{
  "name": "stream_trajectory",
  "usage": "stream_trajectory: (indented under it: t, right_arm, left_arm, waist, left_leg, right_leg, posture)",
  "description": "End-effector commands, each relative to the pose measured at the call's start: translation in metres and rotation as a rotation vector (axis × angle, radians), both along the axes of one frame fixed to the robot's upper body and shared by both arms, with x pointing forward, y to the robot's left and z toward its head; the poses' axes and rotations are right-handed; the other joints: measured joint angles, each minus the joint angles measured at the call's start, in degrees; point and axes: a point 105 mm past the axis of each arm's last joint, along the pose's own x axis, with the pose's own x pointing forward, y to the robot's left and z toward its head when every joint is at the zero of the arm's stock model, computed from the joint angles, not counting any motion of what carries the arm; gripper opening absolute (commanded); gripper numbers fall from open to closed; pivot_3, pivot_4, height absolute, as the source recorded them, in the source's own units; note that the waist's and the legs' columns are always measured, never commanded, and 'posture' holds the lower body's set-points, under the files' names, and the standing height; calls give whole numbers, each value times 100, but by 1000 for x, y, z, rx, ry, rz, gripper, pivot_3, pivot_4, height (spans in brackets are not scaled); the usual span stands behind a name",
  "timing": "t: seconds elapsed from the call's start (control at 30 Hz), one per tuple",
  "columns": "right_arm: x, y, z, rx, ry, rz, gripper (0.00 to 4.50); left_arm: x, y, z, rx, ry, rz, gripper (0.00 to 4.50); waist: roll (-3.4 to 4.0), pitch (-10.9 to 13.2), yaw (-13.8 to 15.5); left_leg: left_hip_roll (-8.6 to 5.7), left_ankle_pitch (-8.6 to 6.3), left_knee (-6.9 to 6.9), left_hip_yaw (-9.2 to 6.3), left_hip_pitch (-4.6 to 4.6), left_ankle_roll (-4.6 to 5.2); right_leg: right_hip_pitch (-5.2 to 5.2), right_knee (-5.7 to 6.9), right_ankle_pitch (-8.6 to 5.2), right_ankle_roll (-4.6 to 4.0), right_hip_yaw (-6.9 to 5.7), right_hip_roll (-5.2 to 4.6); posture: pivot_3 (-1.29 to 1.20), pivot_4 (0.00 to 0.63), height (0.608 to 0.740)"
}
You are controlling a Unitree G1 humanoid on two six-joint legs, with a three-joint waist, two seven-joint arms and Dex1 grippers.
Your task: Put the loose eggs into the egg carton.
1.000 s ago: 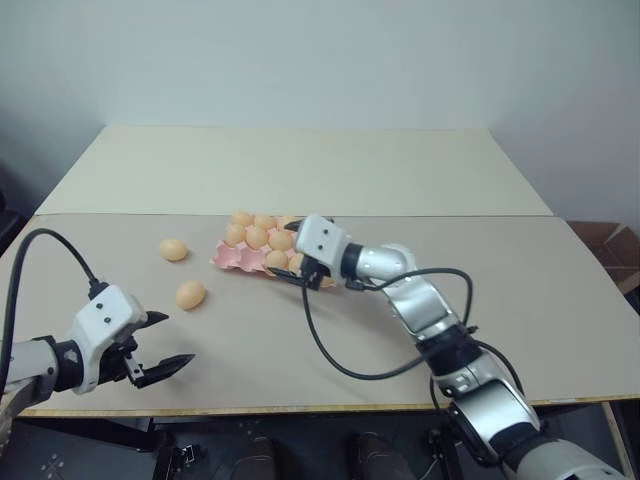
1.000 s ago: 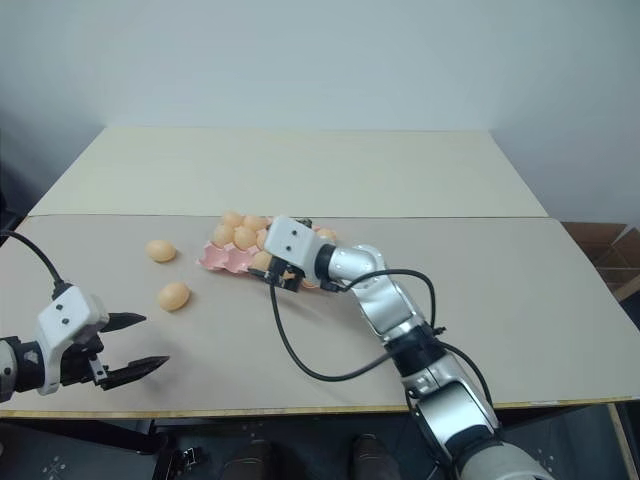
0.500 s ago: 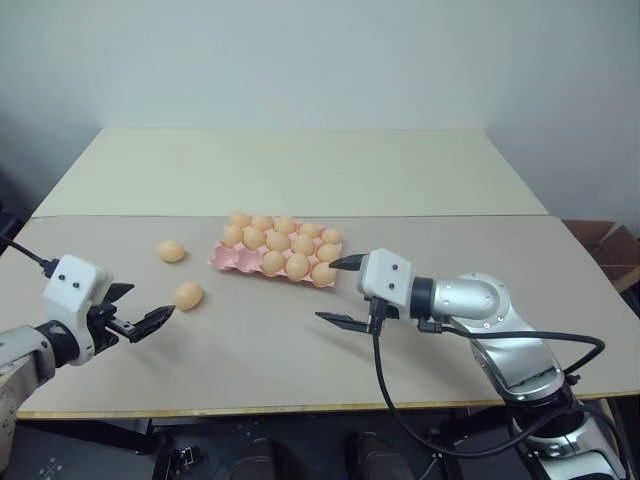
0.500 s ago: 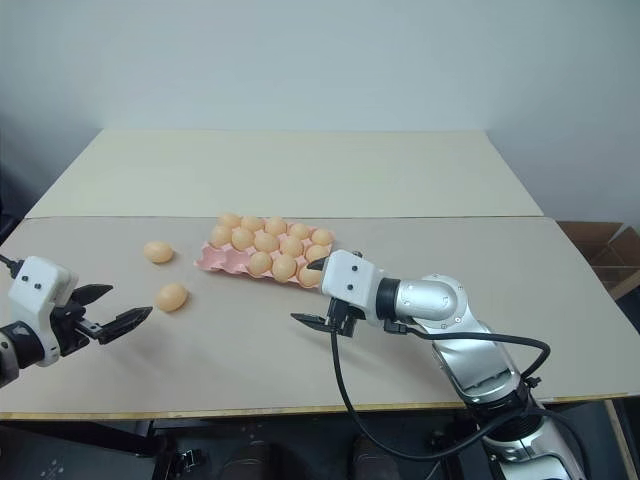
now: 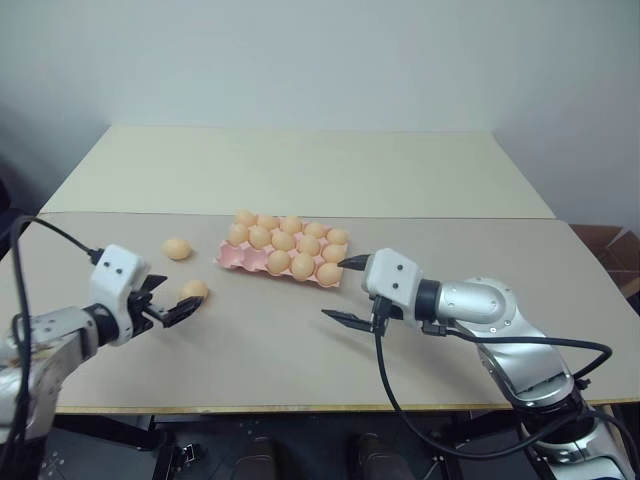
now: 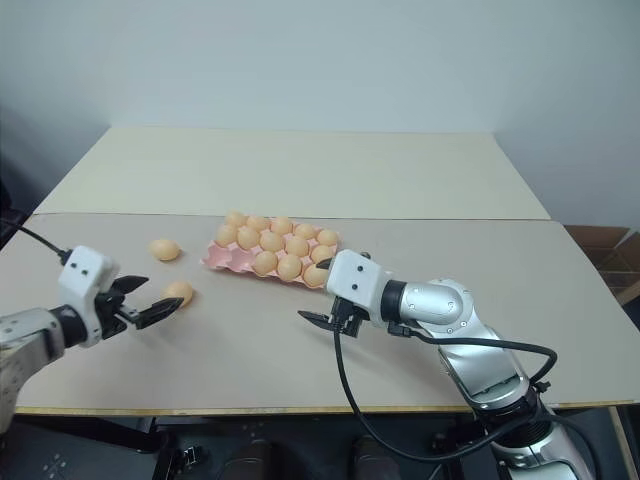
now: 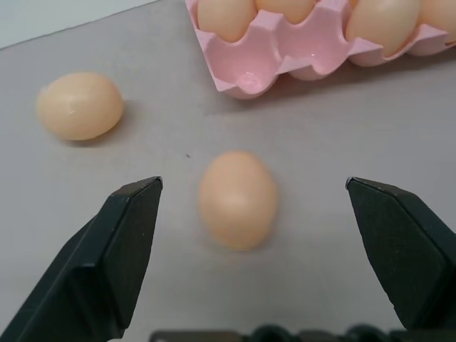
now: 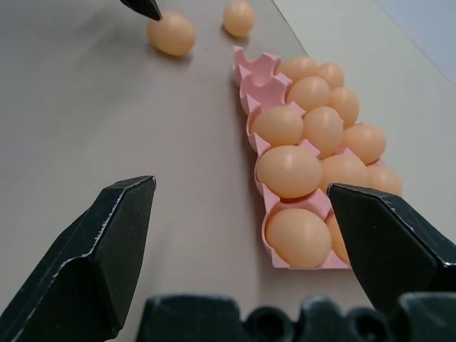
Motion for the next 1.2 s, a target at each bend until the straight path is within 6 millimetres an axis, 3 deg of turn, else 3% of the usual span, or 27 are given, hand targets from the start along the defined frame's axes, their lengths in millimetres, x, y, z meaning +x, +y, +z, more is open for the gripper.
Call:
stream_trajectory:
  t: [0.03,0.17,0.4,0.5,0.7,0.8,0.93,1.07,1.2]
  right_arm:
    - [0,-3,12,9,-51,-28,4488]
    - [0,-9,10,-1,-47,-61,4488]
    - [1,-11,11,17,-55,-105,4488]
    - [2,-12,11,14,-58,-113,4500]
    - [4,-12,10,19,-59,-133,4500]
    - [6,-12,10,18,-67,-143,4500]
    - [6,-12,10,22,-71,-149,4500]
    - [6,-12,11,29,-75,-155,4500]
    - [7,-10,11,35,-82,-160,4500]
  left_arm:
    - [10,0,-4,12,-9,13,4500]
    - [16,-4,-23,9,32,4,4500]
    - [29,-8,-29,-43,40,18,4500]
    - [30,-9,-30,-51,49,8,3911]
    - [30,-9,-32,-31,62,4,1949]
    - [29,-7,-31,-3,57,4,1723]
    - [21,-12,-16,-12,8,-68,1723]
    - [9,-36,18,-116,-137,-249,1723]
    - [20,-55,36,-195,-219,-327,1723]
  waist:
    - [-1,0,-15]
    - [-3,-2,-6]
    - [-6,-4,21]
    - [-7,-4,23]
    - [-7,-4,23]
    - [-7,-5,23]
    - [-8,-5,7]
    - [-9,-5,9]
    - [-15,-9,84]
  left_leg:
    - [0,0,0,1,-1,0]
    - [0,0,0,1,-1,0]
    - [0,0,2,0,0,0]
    - [-1,0,2,1,-2,0]
    - [0,0,2,0,0,0]
    - [-1,0,2,0,0,1]
    - [0,0,2,0,0,0]
    - [0,0,2,0,-4,0]
    - [-1,1,6,-3,-1,1]
  right_leg:
    - [-1,0,0,0,1,0]
    - [-1,1,1,0,2,0]
    - [0,4,1,0,2,0]
    - [0,2,1,0,2,0]
    - [1,4,1,0,2,0]
    - [1,3,1,0,2,0]
    - [0,3,1,0,2,0]
    - [-2,2,1,0,1,-1]
    - [3,4,1,0,-2,-1]
  posture:
    - [0,150,740]
    - [0,150,740]
    - [0,150,740]
    - [0,150,740]
    - [0,150,740]
    - [0,150,740]
    - [0,150,740]
    - [0,150,740]
    - [0,150,740]
